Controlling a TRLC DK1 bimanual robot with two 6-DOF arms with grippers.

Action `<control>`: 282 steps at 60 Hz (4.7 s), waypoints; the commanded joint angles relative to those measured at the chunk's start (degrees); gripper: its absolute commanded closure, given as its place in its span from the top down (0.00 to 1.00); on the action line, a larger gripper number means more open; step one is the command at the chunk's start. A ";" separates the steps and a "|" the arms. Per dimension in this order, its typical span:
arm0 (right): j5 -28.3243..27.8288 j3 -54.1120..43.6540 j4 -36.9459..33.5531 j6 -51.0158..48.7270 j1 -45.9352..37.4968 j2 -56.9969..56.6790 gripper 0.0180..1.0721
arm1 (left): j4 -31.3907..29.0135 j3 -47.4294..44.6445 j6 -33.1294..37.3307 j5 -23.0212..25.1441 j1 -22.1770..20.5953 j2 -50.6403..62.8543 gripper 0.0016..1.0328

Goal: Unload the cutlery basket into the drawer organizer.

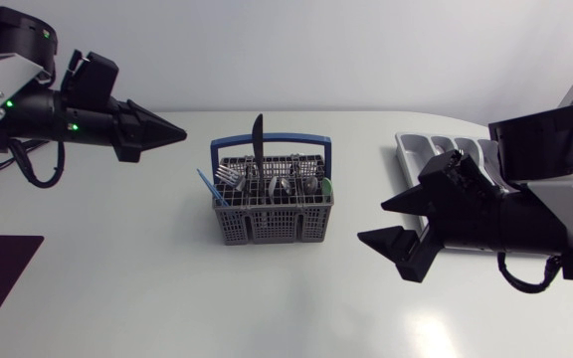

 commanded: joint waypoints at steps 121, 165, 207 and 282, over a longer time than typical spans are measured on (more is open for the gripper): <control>1.42 -3.66 3.77 1.20 2.43 2.07 0.87 | 5.54 -4.98 14.16 1.17 -1.12 11.79 0.41; 1.42 -3.66 3.59 1.29 2.43 1.54 0.87 | 6.86 -6.04 12.49 1.08 -1.12 11.00 0.18; 1.51 -3.83 3.86 1.38 2.87 1.54 0.87 | 5.19 -7.88 13.28 0.38 -1.12 8.37 0.34; 1.33 -4.54 5.09 1.38 2.96 3.56 0.87 | 12.48 -13.24 20.05 5.83 1.87 8.54 0.67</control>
